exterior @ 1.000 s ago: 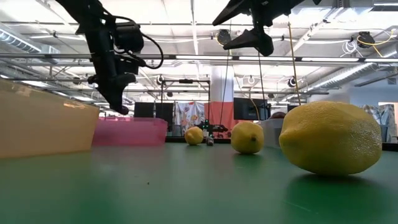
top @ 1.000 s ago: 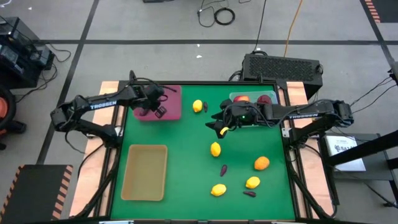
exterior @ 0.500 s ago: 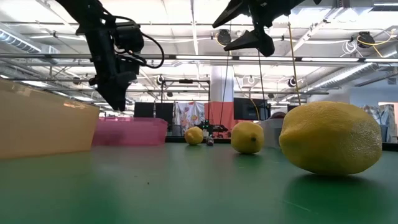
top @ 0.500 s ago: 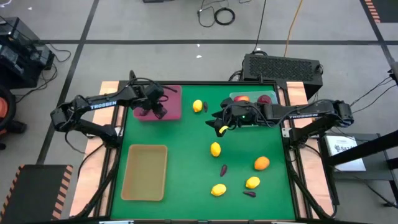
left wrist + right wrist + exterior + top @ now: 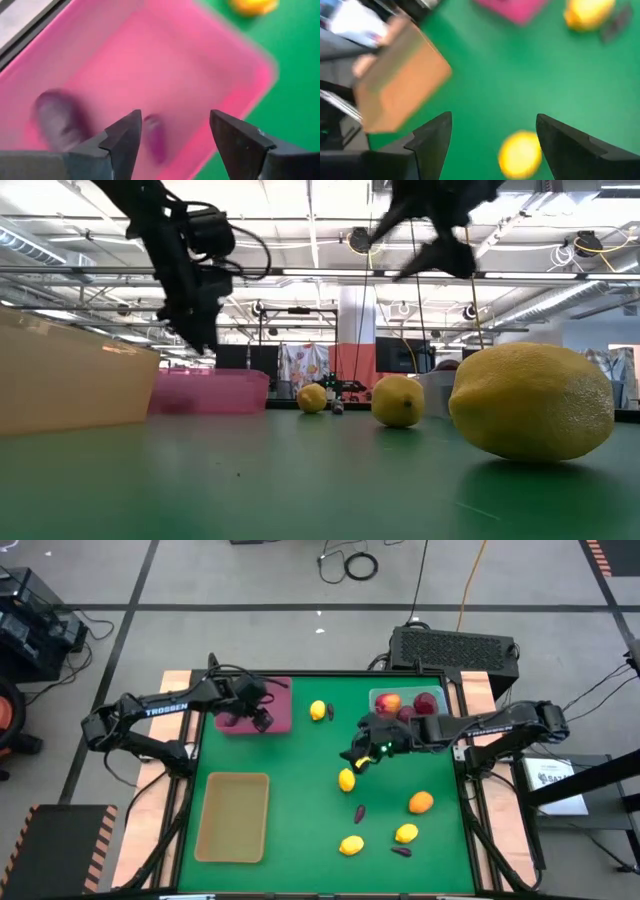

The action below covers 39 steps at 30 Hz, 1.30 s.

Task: Sort produce into baskets
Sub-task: Put the eggplant into the pink bin

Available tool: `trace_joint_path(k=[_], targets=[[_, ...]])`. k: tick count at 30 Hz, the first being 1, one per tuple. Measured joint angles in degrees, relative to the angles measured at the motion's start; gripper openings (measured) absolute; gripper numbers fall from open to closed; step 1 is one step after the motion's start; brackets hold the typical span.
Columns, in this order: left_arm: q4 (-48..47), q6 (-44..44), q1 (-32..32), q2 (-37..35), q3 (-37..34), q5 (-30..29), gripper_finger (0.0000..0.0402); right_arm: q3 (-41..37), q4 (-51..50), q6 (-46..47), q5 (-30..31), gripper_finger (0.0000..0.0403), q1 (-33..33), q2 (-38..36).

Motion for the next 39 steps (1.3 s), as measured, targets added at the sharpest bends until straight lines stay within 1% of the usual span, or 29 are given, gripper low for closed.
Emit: trace_joint_path(k=[4,6,11,14,18,28,32,35,39], targets=[[8.3,3.0,-2.0,0.0,0.0,4.8,0.0242,0.0,-9.8,13.3,-0.1,0.0279,2.8,1.0],[12.4,4.2,-3.2,0.0,0.0,6.1,0.0242,0.0,-12.3,20.2,-0.3,0.0279,4.9,1.8],[18.7,4.5,-5.8,0.0,0.0,6.6,0.0242,0.0,-12.7,32.5,-1.1,0.0279,11.7,5.7],[19.8,4.9,-6.7,0.0,0.0,6.6,0.0242,0.0,-12.9,39.7,-1.2,0.0279,15.2,9.1],[19.9,7.5,-7.5,0.0,0.0,6.6,0.0242,0.0,-13.0,47.0,-1.5,0.0279,17.7,12.1],[22.7,9.0,-7.8,0.0,0.0,7.1,0.0242,0.0,-6.7,54.3,-1.1,0.0279,20.6,18.3],[22.7,8.9,-7.9,0.0,0.0,9.6,0.0242,3.1,-9.9,55.9,0.6,0.0269,21.0,22.2],[22.6,9.0,-8.6,0.0,0.0,10.2,0.0242,6.8,-14.0,55.2,1.8,0.0251,20.9,25.6],[22.3,9.3,-9.4,0.0,0.0,12.0,0.0242,11.2,-18.2,53.9,1.9,0.0226,20.6,30.1]])
